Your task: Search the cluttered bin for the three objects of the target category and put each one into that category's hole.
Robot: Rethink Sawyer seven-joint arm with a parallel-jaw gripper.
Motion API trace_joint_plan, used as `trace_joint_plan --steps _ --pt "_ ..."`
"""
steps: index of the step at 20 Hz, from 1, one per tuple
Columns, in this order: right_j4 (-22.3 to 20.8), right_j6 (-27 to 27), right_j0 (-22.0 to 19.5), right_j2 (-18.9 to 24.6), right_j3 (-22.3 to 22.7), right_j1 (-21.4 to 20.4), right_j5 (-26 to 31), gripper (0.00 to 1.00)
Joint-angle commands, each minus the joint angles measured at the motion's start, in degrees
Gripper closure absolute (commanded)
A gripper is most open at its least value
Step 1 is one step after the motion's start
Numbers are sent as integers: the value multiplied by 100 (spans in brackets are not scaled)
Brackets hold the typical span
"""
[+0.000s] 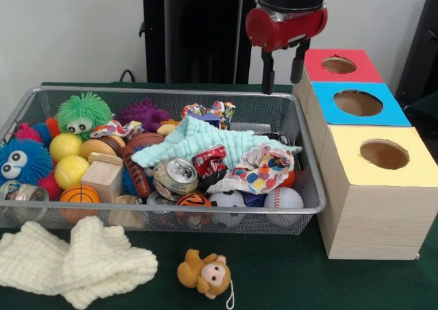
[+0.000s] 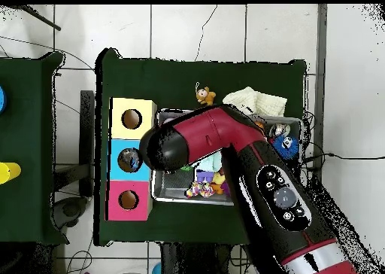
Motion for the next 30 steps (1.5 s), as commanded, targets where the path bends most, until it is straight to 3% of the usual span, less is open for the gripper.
trace_joint_plan --steps 1,5,13,20,25,30 --pt "294 -877 161 -21 -1728 -36 1854 0" --pt "504 -988 383 117 -2951 189 2947 0" --pt "-217 -1428 1056 260 -5086 1162 4128 0" --pt "-249 -1195 1176 95 -5049 1440 3531 0" --pt "-203 -1026 1246 -39 -5130 1694 3466 0" --pt "-85 -834 1079 -152 -4609 1777 2768 0"
